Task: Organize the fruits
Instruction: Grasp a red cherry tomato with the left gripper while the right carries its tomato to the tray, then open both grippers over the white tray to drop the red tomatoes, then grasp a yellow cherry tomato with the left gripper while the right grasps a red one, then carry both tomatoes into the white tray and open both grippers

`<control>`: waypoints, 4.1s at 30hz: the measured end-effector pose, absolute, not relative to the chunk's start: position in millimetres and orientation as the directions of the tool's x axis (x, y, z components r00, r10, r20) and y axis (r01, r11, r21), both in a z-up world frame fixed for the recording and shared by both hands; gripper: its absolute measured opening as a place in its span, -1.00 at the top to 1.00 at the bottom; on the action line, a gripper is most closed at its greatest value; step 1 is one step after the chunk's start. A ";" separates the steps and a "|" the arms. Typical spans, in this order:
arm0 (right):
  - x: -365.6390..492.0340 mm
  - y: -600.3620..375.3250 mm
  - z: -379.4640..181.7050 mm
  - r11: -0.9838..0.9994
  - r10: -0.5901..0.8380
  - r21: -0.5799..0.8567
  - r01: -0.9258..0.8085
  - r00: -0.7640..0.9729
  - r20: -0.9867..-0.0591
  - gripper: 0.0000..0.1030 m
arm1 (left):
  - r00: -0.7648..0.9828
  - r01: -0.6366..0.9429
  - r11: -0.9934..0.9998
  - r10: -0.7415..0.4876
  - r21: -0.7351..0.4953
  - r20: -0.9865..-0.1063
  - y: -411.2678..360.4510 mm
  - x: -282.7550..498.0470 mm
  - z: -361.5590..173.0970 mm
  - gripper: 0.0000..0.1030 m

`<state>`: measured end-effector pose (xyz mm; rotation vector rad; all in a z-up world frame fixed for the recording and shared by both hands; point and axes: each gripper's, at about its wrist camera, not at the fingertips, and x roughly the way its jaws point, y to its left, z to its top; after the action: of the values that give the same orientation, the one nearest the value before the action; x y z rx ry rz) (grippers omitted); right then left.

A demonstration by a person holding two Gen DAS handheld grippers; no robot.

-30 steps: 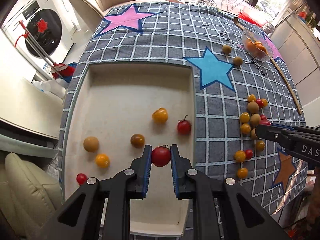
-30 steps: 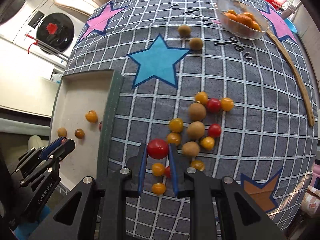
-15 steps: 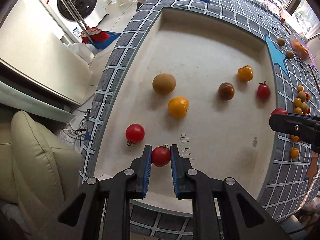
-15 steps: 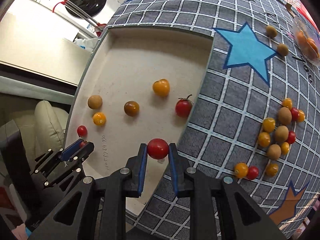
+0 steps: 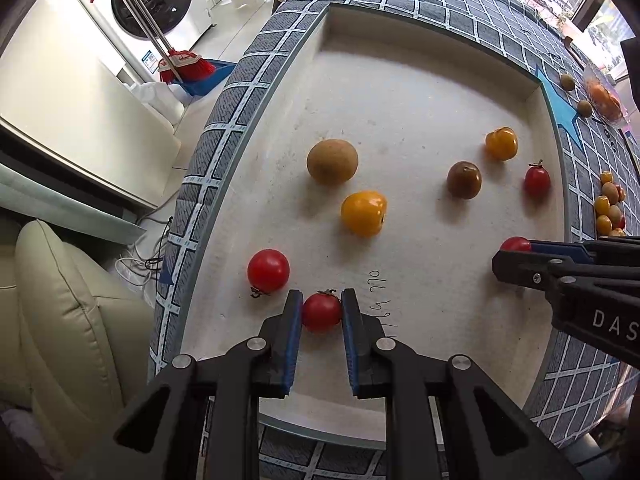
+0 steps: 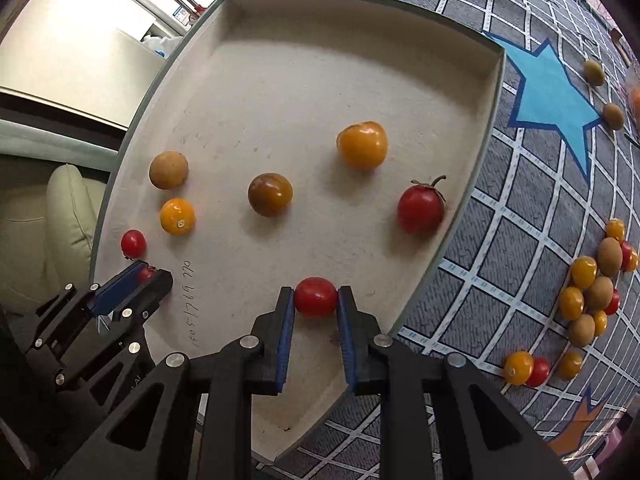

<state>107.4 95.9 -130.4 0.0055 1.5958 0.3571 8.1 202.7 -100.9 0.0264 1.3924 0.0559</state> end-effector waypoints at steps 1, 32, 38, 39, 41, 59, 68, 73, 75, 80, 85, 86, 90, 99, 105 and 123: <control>108.3 96.3 -130.7 0.949 0.223 0.233 -0.213 -0.069 -0.972 0.51 | 0.177 -0.020 0.998 0.061 0.058 -0.982 202.4 8.0 -100.8 0.53; 92.9 -89.2 -67.4 0.953 0.222 0.239 0.188 0.110 -0.969 -0.60 | 0.286 0.295 0.952 -0.011 0.077 -0.958 86.6 57.0 -29.5 -0.40; 68.8 -151.6 -83.4 0.937 0.156 0.174 0.302 0.081 -0.984 -0.60 | 0.237 0.422 0.905 -0.060 0.047 -0.970 22.3 64.3 -44.5 -0.40; 62.8 -158.1 -86.3 0.938 0.151 0.167 0.305 0.076 -0.986 -0.60 | 0.225 0.442 0.896 -0.065 0.042 -0.972 12.7 64.4 -49.4 -0.40; 56.4 -163.2 -92.7 0.942 0.137 0.151 0.299 0.068 -0.988 -0.60 | 0.191 0.475 0.880 -0.071 0.029 -0.979 -4.0 64.2 -61.8 -0.40; 68.0 -188.9 -109.4 0.926 0.189 0.226 0.301 0.145 -0.971 -0.30 | 0.132 0.549 0.836 -0.094 -0.006 -0.987 -55.1 62.1 -99.9 -0.40; 99.1 -174.2 -119.5 0.934 0.254 0.281 0.221 0.142 -0.957 -0.08 | 0.131 0.522 0.853 -0.057 0.020 -0.990 -70.1 64.9 -114.6 -0.40; 108.8 -166.7 -125.8 0.937 0.274 0.296 0.184 0.134 -0.952 0.04 | 0.142 0.495 0.869 -0.049 0.028 -0.989 -59.2 67.0 -115.8 -0.35; 112.0 -164.1 -126.6 0.938 0.281 0.302 0.170 0.134 -0.950 0.11 | 0.139 0.490 0.872 -0.058 0.018 -0.989 -57.5 67.6 -115.5 -0.22; 114.8 -156.7 -129.3 0.935 0.311 0.325 0.139 0.119 -0.943 0.58 | 0.140 0.495 0.869 -0.072 0.007 -0.987 -57.9 67.7 -114.7 0.24; 106.8 -160.9 -126.2 0.926 0.316 0.335 0.172 0.125 -0.940 0.58 | 0.127 0.496 0.868 -0.106 -0.029 -0.986 -66.5 63.8 -106.9 0.58; 104.6 -162.8 -124.9 0.924 0.316 0.336 0.182 0.128 -0.940 0.58 | 0.130 0.493 0.870 -0.110 -0.033 -0.985 -66.2 63.0 -103.8 0.58; 93.1 -172.3 -118.2 0.916 0.315 0.339 0.212 0.140 -0.939 0.58 | 0.132 0.478 0.877 -0.133 -0.054 -0.982 -56.7 60.2 -89.3 0.58; 72.2 -174.5 -105.5 0.912 0.315 0.339 0.228 0.138 -0.939 0.58 | 0.156 0.461 0.885 -0.154 -0.066 -0.976 -27.4 51.6 -65.0 0.58; 63.7 -165.2 -95.1 0.919 0.306 0.330 0.217 0.136 -0.942 0.58 | 0.177 0.442 0.894 -0.161 -0.068 -0.971 -4.6 44.2 -52.8 0.58; 81.4 -66.6 -70.5 0.949 0.315 0.317 0.003 0.100 -0.944 0.58 | 0.222 0.211 0.976 -0.096 -0.049 -0.970 119.2 17.5 -48.3 0.58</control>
<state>81.4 -66.6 -70.5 0.2643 1.4578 0.2341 17.5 119.2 -48.3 0.1006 1.3307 -0.2130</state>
